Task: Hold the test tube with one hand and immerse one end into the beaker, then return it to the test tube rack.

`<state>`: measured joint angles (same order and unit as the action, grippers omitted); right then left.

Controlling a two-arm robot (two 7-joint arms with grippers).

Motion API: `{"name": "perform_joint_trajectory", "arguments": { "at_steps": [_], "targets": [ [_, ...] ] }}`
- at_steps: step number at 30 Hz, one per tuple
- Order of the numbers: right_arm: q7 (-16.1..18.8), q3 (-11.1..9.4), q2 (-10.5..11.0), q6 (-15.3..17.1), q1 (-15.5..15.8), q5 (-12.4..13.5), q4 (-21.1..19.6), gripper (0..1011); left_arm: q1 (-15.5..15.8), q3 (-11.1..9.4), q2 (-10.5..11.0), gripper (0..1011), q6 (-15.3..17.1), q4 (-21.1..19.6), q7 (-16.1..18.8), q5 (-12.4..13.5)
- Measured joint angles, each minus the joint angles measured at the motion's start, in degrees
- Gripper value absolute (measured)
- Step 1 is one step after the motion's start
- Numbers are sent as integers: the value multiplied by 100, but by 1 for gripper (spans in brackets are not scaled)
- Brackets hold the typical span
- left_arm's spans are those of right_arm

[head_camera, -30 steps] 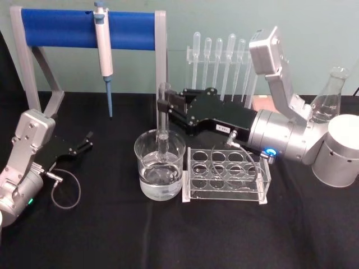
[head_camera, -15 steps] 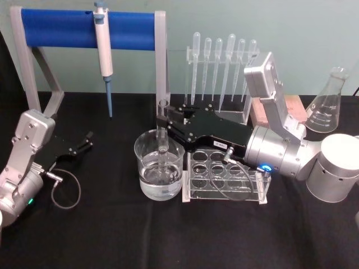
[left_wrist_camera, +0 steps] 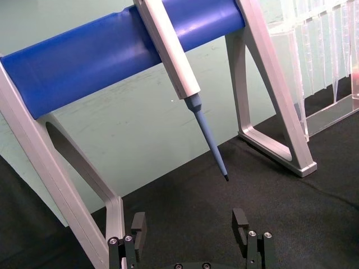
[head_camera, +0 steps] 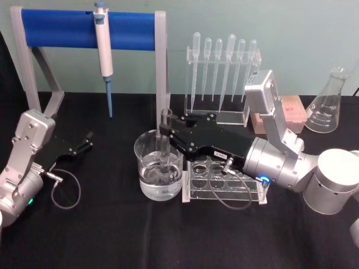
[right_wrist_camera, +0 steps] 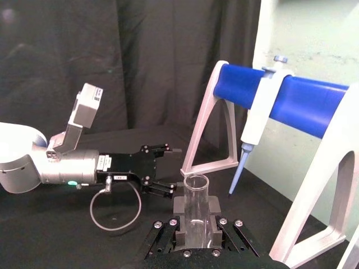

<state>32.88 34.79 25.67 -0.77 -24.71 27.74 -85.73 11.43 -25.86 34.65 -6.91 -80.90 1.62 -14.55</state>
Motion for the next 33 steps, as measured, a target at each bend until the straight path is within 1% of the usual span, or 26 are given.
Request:
{"name": "perform_joint_trajectory", "arguments": {
  "at_steps": [11,19,33],
  "targets": [
    [89,-74,-95,-64,129,-118,112,244,0,0,0,1000,0,0,0,0],
    [130,-127,-147,-107,162,-202,193,244,0,0,0,1000,0,0,0,0],
    [148,-144,-150,-109,172,-225,204,244,0,0,0,1000,0,0,0,0]
  ]
}}
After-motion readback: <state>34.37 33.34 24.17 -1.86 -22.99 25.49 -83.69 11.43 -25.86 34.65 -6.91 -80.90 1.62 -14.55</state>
